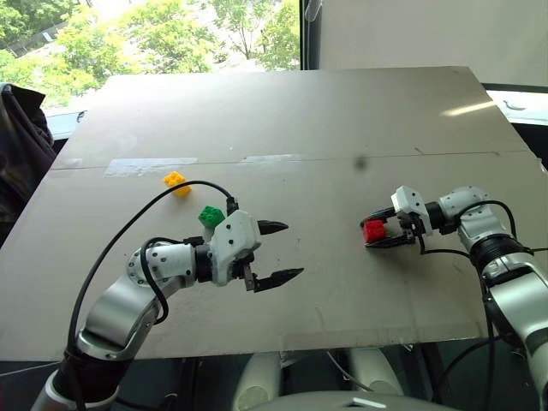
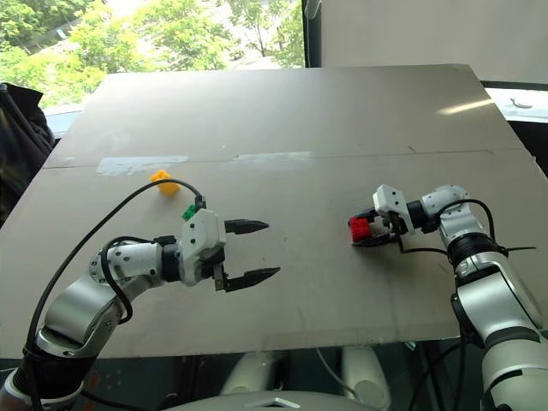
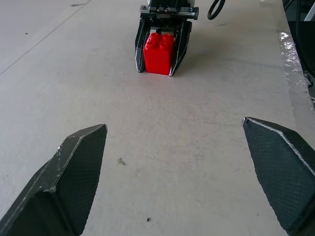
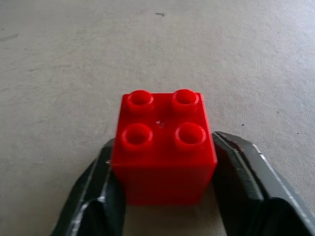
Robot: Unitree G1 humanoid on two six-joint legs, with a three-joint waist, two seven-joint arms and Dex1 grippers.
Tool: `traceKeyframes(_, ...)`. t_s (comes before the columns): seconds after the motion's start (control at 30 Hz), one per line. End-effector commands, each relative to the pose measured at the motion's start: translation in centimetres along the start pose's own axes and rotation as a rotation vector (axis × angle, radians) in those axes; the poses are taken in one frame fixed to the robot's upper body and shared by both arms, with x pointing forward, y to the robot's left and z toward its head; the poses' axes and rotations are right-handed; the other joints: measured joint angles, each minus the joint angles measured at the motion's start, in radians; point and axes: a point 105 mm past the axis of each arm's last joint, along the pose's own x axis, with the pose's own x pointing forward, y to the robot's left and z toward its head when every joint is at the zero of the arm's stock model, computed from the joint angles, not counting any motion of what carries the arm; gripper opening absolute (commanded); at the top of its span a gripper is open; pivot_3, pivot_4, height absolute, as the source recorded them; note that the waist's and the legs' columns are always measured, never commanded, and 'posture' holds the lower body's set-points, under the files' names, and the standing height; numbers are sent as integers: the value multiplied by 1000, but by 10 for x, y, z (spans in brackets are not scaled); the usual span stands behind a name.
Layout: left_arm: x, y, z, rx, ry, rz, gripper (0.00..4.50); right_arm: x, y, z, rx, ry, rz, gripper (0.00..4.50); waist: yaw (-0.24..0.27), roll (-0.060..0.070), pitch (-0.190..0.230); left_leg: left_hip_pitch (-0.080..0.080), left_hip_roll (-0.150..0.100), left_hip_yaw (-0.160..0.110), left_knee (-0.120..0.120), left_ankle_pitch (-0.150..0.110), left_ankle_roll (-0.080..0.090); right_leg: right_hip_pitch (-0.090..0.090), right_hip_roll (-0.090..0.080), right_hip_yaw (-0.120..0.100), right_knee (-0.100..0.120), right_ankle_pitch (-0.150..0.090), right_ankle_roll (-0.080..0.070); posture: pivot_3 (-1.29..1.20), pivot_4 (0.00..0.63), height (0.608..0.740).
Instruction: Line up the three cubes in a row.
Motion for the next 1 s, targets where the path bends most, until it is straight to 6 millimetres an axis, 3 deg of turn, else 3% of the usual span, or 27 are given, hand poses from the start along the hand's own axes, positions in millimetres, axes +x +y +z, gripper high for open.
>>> traceKeyframes(0.03, 0, -1, 5, 31, -23, -6, 4500, -6, 0, 5, -68, 12, 31, 4317, 0, 0, 0, 0, 0, 0, 0, 0, 0, 0, 0, 0, 0, 0, 0, 0, 150, 740)
traceKeyframes(0.07, 0, -1, 5, 32, -23, -7, 4500, -7, 0, 4, -69, 22, 31, 4468, 0, 0, 0, 0, 0, 0, 0, 0, 0, 0, 0, 0, 0, 0, 0, 0, 150, 740)
traceKeyframes(0.57, 7, -1, 7, 44, -39, -18, 4500, -15, -13, 10, -237, 145, 10, 4468, -1, 0, 0, 0, 0, 0, 0, 0, 0, 0, 0, 0, 0, 0, 0, 0, 150, 740)
traceKeyframes(0.8, 10, -2, 8, 46, -46, -12, 4500, -12, -11, 10, -198, 148, 52, 4468, -2, 0, 0, 1, 0, 0, 0, 0, 0, 0, 0, 0, 1, 0, 0, 0, 150, 740)
traceKeyframes(1.0, 11, -5, 9, 44, -48, -7, 4500, -11, -16, 20, -276, 134, 48, 4468, -3, 0, 0, 1, 0, 0, 0, 0, 0, 0, 0, 0, 0, 0, 0, 0, 150, 740)
